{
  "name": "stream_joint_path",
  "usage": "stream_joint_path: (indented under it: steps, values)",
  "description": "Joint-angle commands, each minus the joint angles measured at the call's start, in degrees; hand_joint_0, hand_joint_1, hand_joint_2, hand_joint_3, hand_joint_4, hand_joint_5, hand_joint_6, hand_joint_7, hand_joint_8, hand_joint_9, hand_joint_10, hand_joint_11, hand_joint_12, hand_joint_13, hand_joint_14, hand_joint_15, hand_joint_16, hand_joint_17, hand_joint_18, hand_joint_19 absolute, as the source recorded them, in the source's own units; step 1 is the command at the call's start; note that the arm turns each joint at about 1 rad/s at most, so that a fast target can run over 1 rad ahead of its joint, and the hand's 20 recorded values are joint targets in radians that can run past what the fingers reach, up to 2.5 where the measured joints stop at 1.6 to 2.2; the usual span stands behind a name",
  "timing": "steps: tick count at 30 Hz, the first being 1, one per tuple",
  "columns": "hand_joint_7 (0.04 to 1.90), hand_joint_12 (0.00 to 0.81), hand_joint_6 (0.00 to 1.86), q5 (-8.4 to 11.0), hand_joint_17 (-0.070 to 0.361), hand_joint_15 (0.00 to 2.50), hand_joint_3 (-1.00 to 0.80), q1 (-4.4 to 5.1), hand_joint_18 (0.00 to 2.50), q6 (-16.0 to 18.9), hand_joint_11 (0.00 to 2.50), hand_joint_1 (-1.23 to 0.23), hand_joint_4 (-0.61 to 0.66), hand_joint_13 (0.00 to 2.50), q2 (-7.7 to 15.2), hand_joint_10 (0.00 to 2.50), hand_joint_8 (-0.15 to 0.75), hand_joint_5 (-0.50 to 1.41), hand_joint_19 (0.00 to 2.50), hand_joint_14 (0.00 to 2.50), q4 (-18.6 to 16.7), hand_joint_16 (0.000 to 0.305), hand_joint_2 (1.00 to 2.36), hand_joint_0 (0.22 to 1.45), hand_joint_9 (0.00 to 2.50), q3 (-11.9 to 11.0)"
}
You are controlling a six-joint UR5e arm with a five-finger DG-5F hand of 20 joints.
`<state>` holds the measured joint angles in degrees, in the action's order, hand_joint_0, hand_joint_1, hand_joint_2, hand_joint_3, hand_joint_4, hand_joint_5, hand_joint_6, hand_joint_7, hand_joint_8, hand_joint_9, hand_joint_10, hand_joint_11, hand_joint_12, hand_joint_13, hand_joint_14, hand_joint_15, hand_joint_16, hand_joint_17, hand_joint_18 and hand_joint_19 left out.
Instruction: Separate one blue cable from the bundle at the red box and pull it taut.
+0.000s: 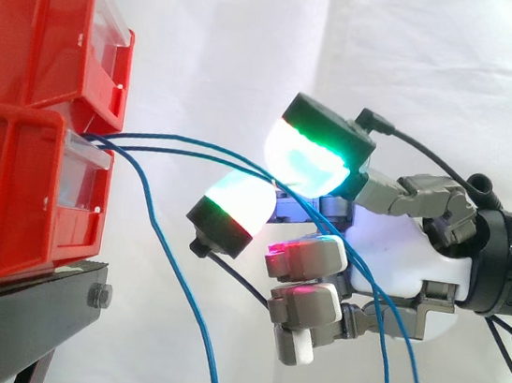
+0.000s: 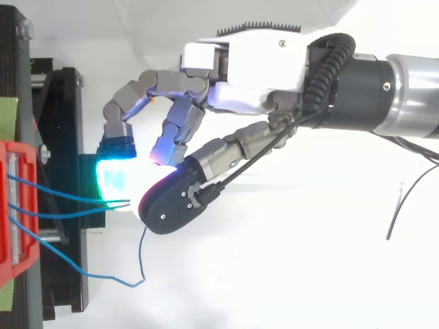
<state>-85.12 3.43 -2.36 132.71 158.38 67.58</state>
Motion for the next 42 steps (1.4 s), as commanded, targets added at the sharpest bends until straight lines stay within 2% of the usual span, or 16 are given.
stream_joint_path:
  steps: [1, 7, 12, 14, 17, 21, 24, 30, 34, 36, 37, 38, 39, 42]
  values:
    - [0.99, 0.375, 0.86, 0.48, 0.131, 1.15, -0.50, 0.18, 0.83, 0.0, 1.33, -0.63, 0.06, 1.16, 0.0, 0.02, 0.293, -0.18, 0.91, 0.03, 0.0, 0.058, 1.00, 0.52, 1.23, 0.0]
    - [0.98, 0.421, 0.86, 0.57, 0.154, 1.12, -0.50, 0.18, 0.88, 0.0, 1.31, -0.64, 0.09, 1.18, 0.0, 0.02, 0.333, -0.18, 0.88, 0.03, 0.0, 0.068, 1.00, 0.43, 1.25, 0.0]
    - [0.96, 0.420, 0.86, 0.57, 0.156, 1.11, -0.50, 0.26, 0.87, 0.0, 1.31, -0.81, 0.10, 1.16, 0.0, 0.02, 0.331, -0.18, 0.88, 0.03, 0.0, 0.069, 1.00, 0.41, 1.23, 0.1]
    - [0.99, 0.400, 0.85, 0.66, 0.144, 1.12, -0.50, 0.35, 0.84, 0.0, 1.33, -0.87, 0.08, 1.15, 0.0, 0.02, 0.309, -0.17, 0.89, 0.03, 0.0, 0.064, 1.00, 0.45, 1.23, 0.0]
    - [1.04, 0.356, 0.85, 0.92, 0.125, 1.15, -0.50, 0.35, 0.79, 0.0, 1.34, -0.79, 0.05, 1.13, 0.0, 0.03, 0.272, -0.17, 0.93, 0.03, 0.0, 0.055, 1.00, 0.56, 1.23, 0.1]
    - [1.06, 0.346, 0.84, 1.01, 0.120, 1.15, -0.50, 0.44, 0.79, 0.0, 1.36, -0.70, 0.02, 1.14, 0.0, 0.03, 0.270, -0.16, 0.95, 0.03, 0.0, 0.053, 1.00, 0.62, 1.26, 0.1]
    - [1.07, 0.347, 0.83, 1.01, 0.120, 1.16, -0.44, 0.35, 0.80, 0.0, 1.36, -0.70, 0.01, 1.15, 0.0, 0.03, 0.267, -0.16, 0.95, 0.03, 0.0, 0.053, 1.00, 0.62, 1.26, 0.2]
    - [1.06, 0.344, 0.77, 1.01, 0.123, 1.16, -0.33, 0.44, 0.79, 0.0, 1.30, -0.54, 0.03, 1.15, 0.0, 0.03, 0.271, -0.14, 0.98, 0.03, 0.0, 0.054, 1.01, 0.61, 1.24, 0.2]
    - [1.15, 0.346, 0.69, 1.01, 0.122, 1.16, -0.27, 0.44, 0.79, 0.0, 1.30, -0.50, 0.04, 1.15, 0.0, 0.03, 0.267, -0.12, 0.98, 0.03, 0.0, 0.054, 1.02, 0.62, 1.24, 0.2]
    - [1.18, 0.346, 0.67, 1.01, 0.123, 1.15, -0.29, 0.44, 0.79, 0.0, 1.31, -0.51, 0.05, 1.15, 0.0, 0.03, 0.270, -0.11, 0.98, 0.03, 0.0, 0.054, 1.01, 0.62, 1.24, 0.2]
    - [1.19, 0.347, 0.67, 0.92, 0.123, 1.16, -0.34, 0.44, 0.79, 0.0, 1.29, -0.53, 0.05, 1.15, 0.0, 0.03, 0.272, -0.11, 0.98, 0.03, 0.0, 0.055, 1.01, 0.60, 1.25, 0.2]
    - [1.20, 0.355, 0.67, 0.92, 0.126, 1.15, -0.47, 0.44, 0.80, 0.0, 1.30, -0.54, 0.05, 1.15, 0.0, 0.03, 0.277, -0.11, 0.97, 0.03, 0.0, 0.056, 1.00, 0.57, 1.25, 0.2]
    - [1.21, 0.361, 0.66, 0.92, 0.128, 1.16, -0.50, 0.44, 0.81, 0.0, 1.30, -0.55, 0.06, 1.16, 0.0, 0.03, 0.282, -0.11, 0.97, 0.03, 0.0, 0.057, 1.00, 0.55, 1.25, 0.2]
    - [1.17, 0.388, 0.69, 0.92, 0.141, 1.14, -0.50, 0.44, 0.85, 0.0, 1.28, -0.60, 0.08, 1.18, 0.0, 0.03, 0.308, -0.11, 0.93, 0.03, 0.0, 0.063, 1.00, 0.48, 1.28, 0.2]
